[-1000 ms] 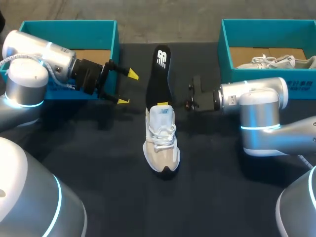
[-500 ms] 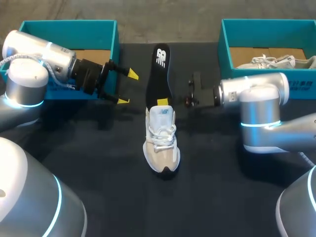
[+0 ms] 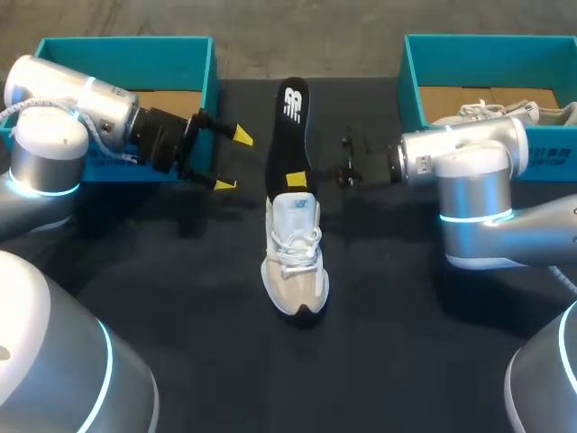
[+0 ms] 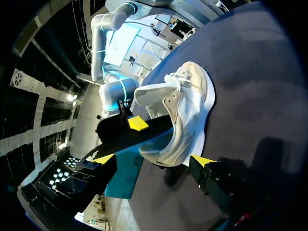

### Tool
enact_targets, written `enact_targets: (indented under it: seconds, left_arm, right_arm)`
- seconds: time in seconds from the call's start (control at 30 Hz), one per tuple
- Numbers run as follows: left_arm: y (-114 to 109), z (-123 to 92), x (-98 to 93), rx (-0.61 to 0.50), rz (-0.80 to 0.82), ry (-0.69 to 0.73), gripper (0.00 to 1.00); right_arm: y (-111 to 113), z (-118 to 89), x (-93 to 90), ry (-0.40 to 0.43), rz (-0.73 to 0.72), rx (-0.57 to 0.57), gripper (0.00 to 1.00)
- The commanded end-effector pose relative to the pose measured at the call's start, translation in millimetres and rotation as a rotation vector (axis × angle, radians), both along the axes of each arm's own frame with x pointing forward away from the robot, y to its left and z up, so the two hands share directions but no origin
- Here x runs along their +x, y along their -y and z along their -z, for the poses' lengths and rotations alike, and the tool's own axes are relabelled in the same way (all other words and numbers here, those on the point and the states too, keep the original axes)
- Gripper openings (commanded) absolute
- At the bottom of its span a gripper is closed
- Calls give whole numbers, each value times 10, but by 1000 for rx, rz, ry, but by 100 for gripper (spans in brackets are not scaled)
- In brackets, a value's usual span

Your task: Take the shoe out of the shoebox, open the shoe tongue, remove and reinsert the insole, then place the shoe into the shoebox

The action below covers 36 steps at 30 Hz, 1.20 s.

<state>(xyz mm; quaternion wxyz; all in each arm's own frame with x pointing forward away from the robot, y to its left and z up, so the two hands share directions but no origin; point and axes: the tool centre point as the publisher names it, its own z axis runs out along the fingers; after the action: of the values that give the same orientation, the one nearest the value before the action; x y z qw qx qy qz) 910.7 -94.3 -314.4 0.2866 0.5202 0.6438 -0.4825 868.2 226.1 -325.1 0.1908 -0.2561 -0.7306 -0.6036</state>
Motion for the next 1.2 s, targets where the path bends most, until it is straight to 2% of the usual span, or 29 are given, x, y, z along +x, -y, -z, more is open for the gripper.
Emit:
enact_targets:
  seconds: [0.03,0.7,0.8,1.0,1.2]
  left_arm:
    - [2,11,7,-1,1,1,100]
    - [2,11,7,-1,1,1,100]
    - [2,11,7,-1,1,1,100]
    - [2,11,7,-1,1,1,100]
    - [2,11,7,-1,1,1,100]
  right_arm:
    - [-23,26,0,-6,-11,-31,0]
    - [-11,238,-215,-57,-17,-63,0]
    - [-12,229,-210,-58,-17,-65,0]
    - [-14,110,-130,-23,-16,-65,16]
    - [-33,4,-22,4,-29,-69,15]
